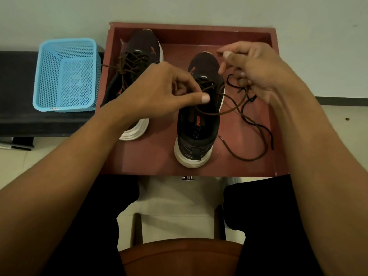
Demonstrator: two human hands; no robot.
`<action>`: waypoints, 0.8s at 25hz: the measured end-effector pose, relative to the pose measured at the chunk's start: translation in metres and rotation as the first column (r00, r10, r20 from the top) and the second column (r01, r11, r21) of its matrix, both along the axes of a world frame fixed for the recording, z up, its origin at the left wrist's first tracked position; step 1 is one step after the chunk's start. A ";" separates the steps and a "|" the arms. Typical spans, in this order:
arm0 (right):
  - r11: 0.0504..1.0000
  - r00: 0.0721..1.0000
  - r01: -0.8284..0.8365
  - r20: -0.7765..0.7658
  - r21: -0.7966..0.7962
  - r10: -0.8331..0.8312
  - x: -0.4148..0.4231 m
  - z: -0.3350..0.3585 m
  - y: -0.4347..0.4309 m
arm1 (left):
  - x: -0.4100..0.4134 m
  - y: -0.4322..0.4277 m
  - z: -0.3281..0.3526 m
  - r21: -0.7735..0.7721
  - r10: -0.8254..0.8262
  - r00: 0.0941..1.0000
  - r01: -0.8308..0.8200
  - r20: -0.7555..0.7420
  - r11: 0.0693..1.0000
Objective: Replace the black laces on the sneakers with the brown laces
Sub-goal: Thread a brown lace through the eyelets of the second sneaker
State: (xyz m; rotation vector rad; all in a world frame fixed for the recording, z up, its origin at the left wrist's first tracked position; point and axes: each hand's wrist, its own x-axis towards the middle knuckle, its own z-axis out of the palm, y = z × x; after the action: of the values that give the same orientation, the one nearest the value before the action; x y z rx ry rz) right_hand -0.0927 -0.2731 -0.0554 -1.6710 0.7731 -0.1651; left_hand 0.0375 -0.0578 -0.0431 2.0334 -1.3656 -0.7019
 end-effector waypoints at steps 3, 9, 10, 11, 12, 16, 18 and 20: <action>0.980 0.982 -0.169 -0.099 -0.109 0.158 -0.002 0.005 0.009 | 0.003 0.000 -0.002 0.012 0.161 0.987 -0.161 -0.010 0.987; 0.933 0.948 -0.315 -0.095 -0.174 0.303 0.000 0.010 0.022 | -0.002 -0.001 -0.005 0.246 0.305 0.943 -0.267 -0.132 0.932; 0.926 0.943 -0.330 -0.111 -0.182 0.314 0.002 0.010 0.024 | -0.004 -0.002 -0.005 0.237 0.326 0.936 -0.289 -0.136 0.928; 0.923 0.939 -0.339 -0.127 -0.182 0.320 0.003 0.010 0.026 | -0.005 -0.002 -0.005 0.229 0.348 0.927 -0.312 -0.139 0.922; 0.922 0.936 -0.344 -0.139 -0.178 0.322 0.004 0.010 0.029 | -0.005 -0.002 -0.005 0.223 0.367 0.919 -0.331 -0.146 0.917; 0.903 0.922 -0.376 -0.183 -0.207 0.342 0.006 0.009 0.035 | -0.007 -0.003 -0.004 0.240 0.380 0.910 -0.337 -0.164 0.910; 0.891 0.924 -0.374 -0.184 -0.257 0.334 0.007 0.007 0.038 | -0.006 -0.003 -0.004 0.260 0.391 0.905 -0.341 -0.169 0.903; 0.874 0.930 -0.362 -0.190 -0.325 0.314 0.009 0.004 0.042 | -0.004 -0.003 -0.005 0.274 0.406 0.895 -0.351 -0.183 0.896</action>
State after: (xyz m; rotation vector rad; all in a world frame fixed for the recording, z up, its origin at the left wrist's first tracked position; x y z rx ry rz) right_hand -0.0836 -0.2313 -0.0518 -2.1543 0.5535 0.0597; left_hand 0.0331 -0.0609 -0.0477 2.2265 -0.7416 -0.9212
